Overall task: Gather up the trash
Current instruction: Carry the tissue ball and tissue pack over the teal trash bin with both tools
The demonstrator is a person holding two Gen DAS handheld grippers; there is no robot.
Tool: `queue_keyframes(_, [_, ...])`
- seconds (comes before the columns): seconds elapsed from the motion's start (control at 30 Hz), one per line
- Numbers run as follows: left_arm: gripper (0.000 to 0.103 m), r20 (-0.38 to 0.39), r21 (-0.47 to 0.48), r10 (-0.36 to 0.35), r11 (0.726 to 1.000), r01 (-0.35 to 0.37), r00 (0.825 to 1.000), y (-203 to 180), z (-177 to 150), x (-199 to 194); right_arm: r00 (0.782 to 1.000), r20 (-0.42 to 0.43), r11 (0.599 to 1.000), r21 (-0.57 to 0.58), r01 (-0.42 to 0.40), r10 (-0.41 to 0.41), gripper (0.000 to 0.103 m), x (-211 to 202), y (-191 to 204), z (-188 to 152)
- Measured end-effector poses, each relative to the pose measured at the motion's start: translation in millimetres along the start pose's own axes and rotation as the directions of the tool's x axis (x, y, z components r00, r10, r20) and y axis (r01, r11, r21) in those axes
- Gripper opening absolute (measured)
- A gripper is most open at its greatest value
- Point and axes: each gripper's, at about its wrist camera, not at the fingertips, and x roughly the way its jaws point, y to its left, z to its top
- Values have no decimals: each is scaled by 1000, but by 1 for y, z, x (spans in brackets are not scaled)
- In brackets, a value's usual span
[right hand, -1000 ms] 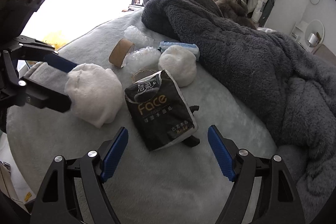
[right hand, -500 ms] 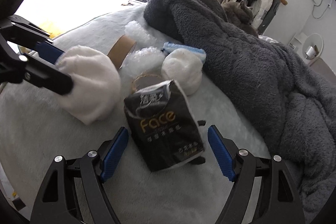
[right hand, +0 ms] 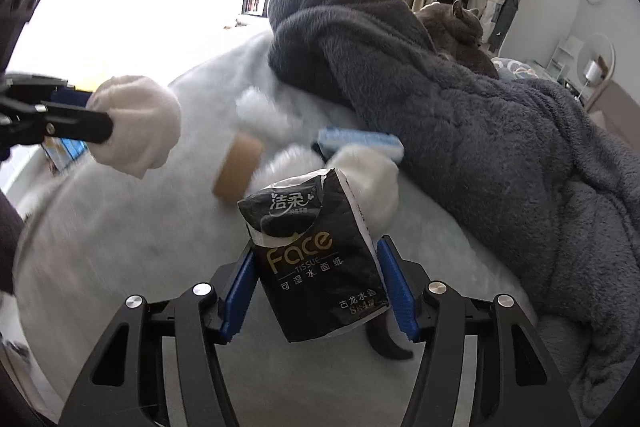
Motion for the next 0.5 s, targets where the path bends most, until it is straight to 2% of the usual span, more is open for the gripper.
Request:
queue_keyframes(0.23, [43,14,-35,91,995,-91,996,41,-7,-21,993,54,975,194,-111,103,60,3,1,27])
queue_keyframes(0.4, [43,1,-79,151,985,-151,988,75,-14,-30,982,88,943,276,-185,167,60,6,18,48])
queue_keyframes(0.5, [43,-11,-124,154,980,-154,988,96,-18,-33,977,96,938,276,-210,191,60,9,34,63])
